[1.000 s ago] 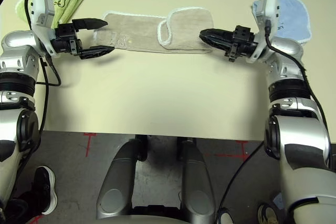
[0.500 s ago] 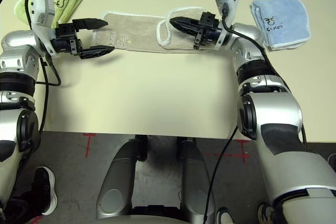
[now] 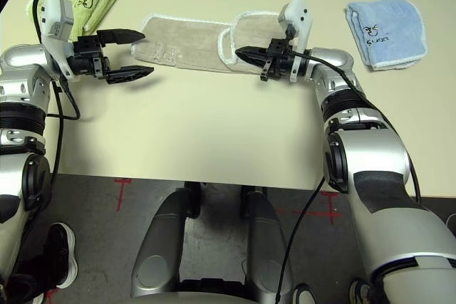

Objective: Fold the towel and set it aside.

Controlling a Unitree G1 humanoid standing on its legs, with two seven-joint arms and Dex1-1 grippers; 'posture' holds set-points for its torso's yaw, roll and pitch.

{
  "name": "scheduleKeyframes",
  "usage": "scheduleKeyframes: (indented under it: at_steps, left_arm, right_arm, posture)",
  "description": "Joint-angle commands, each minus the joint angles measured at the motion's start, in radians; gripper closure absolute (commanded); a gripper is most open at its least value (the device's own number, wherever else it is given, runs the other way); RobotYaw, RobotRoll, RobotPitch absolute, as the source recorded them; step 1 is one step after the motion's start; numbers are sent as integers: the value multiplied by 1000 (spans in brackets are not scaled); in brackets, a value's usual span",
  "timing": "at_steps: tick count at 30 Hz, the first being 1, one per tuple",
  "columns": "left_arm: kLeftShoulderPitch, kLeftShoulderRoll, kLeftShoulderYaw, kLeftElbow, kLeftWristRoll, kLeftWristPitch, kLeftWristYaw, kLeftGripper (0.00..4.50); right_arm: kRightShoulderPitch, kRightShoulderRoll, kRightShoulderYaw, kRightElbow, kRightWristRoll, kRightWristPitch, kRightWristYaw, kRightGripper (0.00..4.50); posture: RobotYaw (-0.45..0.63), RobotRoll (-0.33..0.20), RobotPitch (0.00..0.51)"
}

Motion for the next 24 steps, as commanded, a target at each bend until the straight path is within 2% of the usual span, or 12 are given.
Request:
scheduleKeyframes:
  at_steps: [1,5,10,19,24]
  left_arm:
    - [15,-2,-4,-14,-8,-2,-5,0]
    - [12,-5,-2,-5,-8,-8,-1,0]
    - [10,-5,-1,-5,-9,-8,3,0]
    - [20,1,-2,-21,-10,2,1,0]
    - [21,1,-2,-27,-11,6,2,0]
  right_arm:
    - [-39,-35,-57,-35,52,32,-26,4437]
    - [-54,-78,-32,-14,-18,52,-238,4437]
    - [-42,-69,18,10,-101,109,-446,4437]
    - [36,5,47,11,-132,182,-512,4437]
    - [35,-4,51,2,-137,182,-516,4437]
  posture:
    - [104,0,383]
    - [91,0,379]
    - [99,0,378]
    - [113,0,378]
    - [113,0,377]
